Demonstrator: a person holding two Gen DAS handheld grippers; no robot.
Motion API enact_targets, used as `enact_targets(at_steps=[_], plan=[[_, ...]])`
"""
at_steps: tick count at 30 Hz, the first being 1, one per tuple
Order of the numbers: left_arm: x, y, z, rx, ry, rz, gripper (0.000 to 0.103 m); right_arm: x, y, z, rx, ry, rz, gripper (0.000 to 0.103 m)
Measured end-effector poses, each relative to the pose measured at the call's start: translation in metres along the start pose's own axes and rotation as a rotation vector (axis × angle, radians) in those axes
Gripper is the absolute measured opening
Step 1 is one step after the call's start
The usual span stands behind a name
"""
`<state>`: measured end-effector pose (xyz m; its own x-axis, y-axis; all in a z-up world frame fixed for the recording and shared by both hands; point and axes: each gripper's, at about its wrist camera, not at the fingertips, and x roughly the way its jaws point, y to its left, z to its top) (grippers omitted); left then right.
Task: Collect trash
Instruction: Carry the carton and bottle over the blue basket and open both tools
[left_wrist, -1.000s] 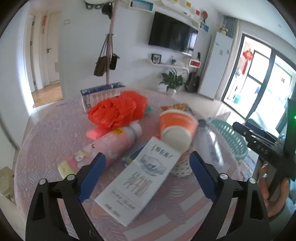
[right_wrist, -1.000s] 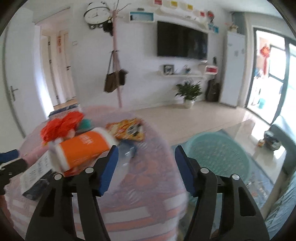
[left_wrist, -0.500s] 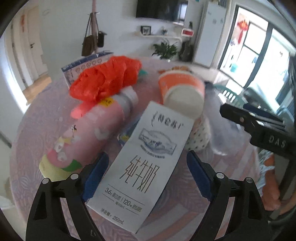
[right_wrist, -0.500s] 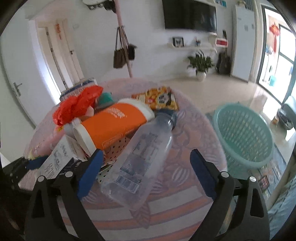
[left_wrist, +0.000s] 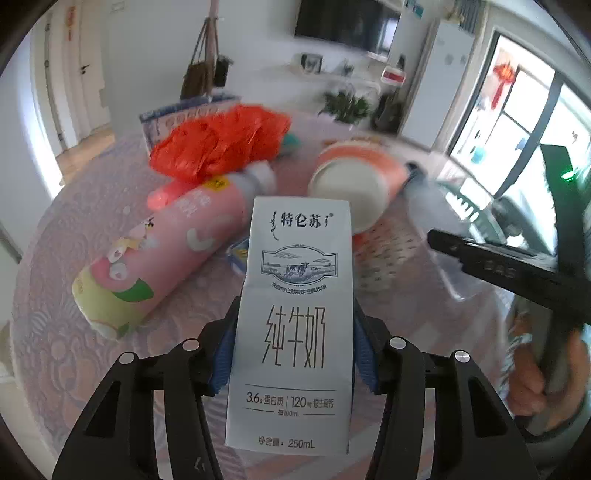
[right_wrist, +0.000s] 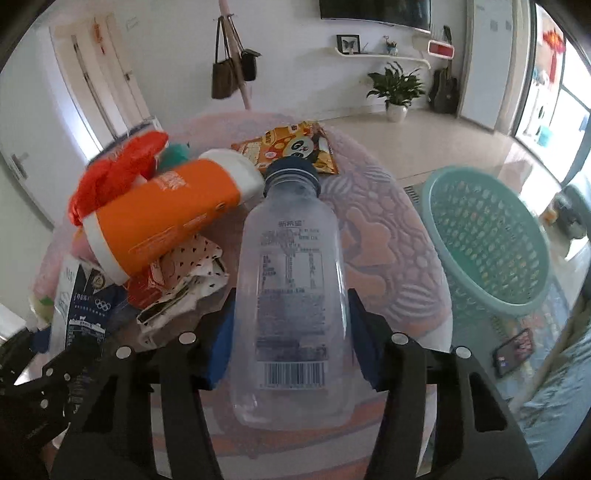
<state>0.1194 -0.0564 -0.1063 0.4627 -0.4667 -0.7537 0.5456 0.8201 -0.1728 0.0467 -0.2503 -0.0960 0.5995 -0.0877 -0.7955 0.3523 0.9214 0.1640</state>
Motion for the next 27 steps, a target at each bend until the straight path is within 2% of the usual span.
enact_targets(at_steps=[4, 8, 10, 14, 17, 21, 24, 27], plan=[[-0.022, -0.006, 0.0, -0.04, -0.079, -0.032, 0.051, -0.015, -0.013, 0.002, 0.008, -0.049, 0.029, 0.052], [-0.044, -0.017, 0.015, -0.061, -0.159, -0.053, 0.051, -0.033, -0.027, 0.009, 0.036, -0.108, 0.051, 0.052], [-0.054, -0.032, 0.032, -0.05, -0.203, -0.071, 0.051, -0.043, -0.038, 0.014, 0.05, -0.143, 0.064, 0.052], [-0.056, -0.067, 0.069, 0.006, -0.242, -0.099, 0.051, -0.062, -0.062, 0.027, 0.09, -0.216, 0.056, 0.052], [-0.043, -0.103, 0.103, 0.048, -0.254, -0.126, 0.051, -0.077, -0.095, 0.041, 0.128, -0.287, 0.004, 0.052], [-0.014, -0.153, 0.145, 0.09, -0.242, -0.199, 0.051, -0.078, -0.153, 0.062, 0.225, -0.329, -0.076, 0.052], [0.016, -0.192, 0.166, 0.139, -0.215, -0.236, 0.051, -0.065, -0.191, 0.068, 0.285, -0.316, -0.132, 0.052], [0.061, -0.224, 0.175, 0.157, -0.136, -0.285, 0.051, -0.042, -0.22, 0.069, 0.345, -0.27, -0.177, 0.052]])
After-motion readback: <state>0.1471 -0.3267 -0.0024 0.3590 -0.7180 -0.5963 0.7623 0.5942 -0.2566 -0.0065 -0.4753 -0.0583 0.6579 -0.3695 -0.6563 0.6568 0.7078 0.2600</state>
